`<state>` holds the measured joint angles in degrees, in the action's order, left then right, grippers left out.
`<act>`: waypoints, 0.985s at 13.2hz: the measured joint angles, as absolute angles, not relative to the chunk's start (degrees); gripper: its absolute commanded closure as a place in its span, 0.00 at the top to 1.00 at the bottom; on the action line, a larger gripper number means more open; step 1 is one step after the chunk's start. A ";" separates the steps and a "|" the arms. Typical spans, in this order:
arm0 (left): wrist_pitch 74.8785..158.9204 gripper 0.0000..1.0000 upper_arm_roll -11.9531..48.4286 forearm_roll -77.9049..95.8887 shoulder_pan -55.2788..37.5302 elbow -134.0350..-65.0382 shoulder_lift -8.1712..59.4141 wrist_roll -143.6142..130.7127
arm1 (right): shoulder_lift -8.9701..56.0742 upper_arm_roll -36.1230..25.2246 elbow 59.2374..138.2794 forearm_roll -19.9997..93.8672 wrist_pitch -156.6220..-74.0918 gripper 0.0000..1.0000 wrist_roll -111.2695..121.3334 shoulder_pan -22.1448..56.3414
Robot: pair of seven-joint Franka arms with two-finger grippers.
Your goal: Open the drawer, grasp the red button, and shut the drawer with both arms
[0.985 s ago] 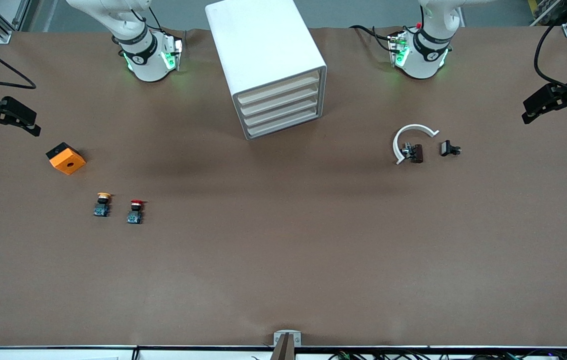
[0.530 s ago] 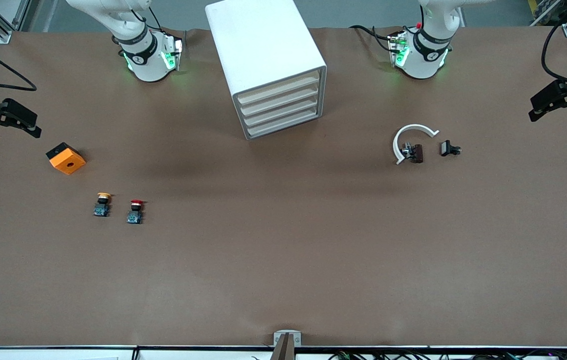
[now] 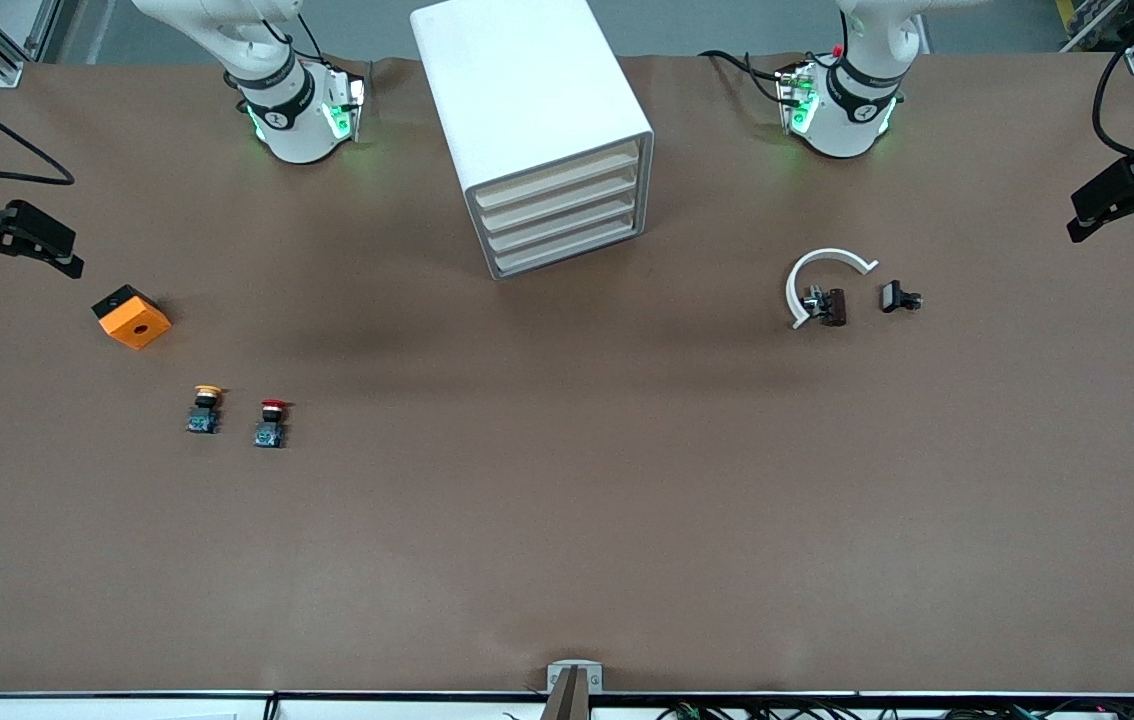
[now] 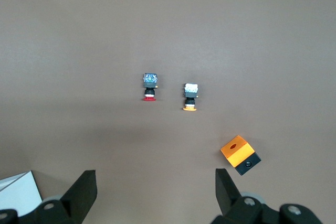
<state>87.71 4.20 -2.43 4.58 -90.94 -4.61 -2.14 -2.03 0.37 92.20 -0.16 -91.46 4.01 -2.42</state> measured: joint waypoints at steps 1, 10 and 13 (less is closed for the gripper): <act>87.71 1.00 4.20 -2.43 4.59 -90.89 -4.61 -2.14 | -1.89 0.38 91.99 -0.16 -91.46 1.00 4.01 -2.37; 87.56 1.00 4.16 -2.43 4.63 -90.17 -4.23 -2.14 | -1.57 0.38 91.68 -0.16 -91.46 1.00 4.01 -2.33; 86.08 1.00 4.16 -2.43 4.63 -90.22 -3.89 -2.18 | -1.46 0.38 91.68 -0.16 -91.46 1.00 4.01 -2.33</act>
